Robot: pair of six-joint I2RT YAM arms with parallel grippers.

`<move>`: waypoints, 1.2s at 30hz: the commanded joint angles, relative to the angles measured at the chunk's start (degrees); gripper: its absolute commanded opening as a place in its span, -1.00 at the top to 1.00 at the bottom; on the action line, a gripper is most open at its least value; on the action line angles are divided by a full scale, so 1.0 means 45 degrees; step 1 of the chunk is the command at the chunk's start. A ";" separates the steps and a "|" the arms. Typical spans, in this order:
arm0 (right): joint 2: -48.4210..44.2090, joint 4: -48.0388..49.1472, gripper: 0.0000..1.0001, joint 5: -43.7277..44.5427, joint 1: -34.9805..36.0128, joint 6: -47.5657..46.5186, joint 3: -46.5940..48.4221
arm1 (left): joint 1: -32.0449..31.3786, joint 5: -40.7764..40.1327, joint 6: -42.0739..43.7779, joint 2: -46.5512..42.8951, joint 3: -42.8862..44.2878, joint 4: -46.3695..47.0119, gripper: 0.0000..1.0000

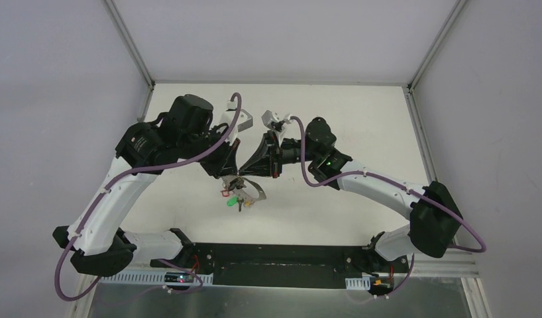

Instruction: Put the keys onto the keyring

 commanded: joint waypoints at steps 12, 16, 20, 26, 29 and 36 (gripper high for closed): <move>-0.0701 0.0881 1.00 -0.0109 0.0062 0.0063 0.0161 | -0.0032 0.0153 0.0298 -0.5044 -0.4143 0.5490 0.08; -0.0885 0.0892 1.00 -0.0069 0.0062 0.0045 -0.0013 | -0.0027 0.0642 -0.0149 -0.7049 -0.6312 0.7555 -0.01; -0.0997 0.1027 1.00 -0.0179 0.0064 0.0042 -0.0152 | -0.0036 0.0988 -0.0813 -0.8693 -0.8712 0.9959 -0.01; -0.1042 0.1860 1.00 -0.0698 0.0061 0.0086 -0.0329 | -0.0037 0.1281 -0.0596 -1.0414 -1.1199 1.2347 0.01; -0.1052 0.2164 1.00 -0.0919 0.0077 0.0098 -0.0400 | -0.0037 0.1245 -0.0500 -1.0709 -1.1662 1.2622 0.04; -0.1004 0.2517 1.00 -0.1307 0.0062 0.0165 -0.0479 | -0.0037 0.1475 -0.0643 -1.0369 -1.1880 1.3381 0.08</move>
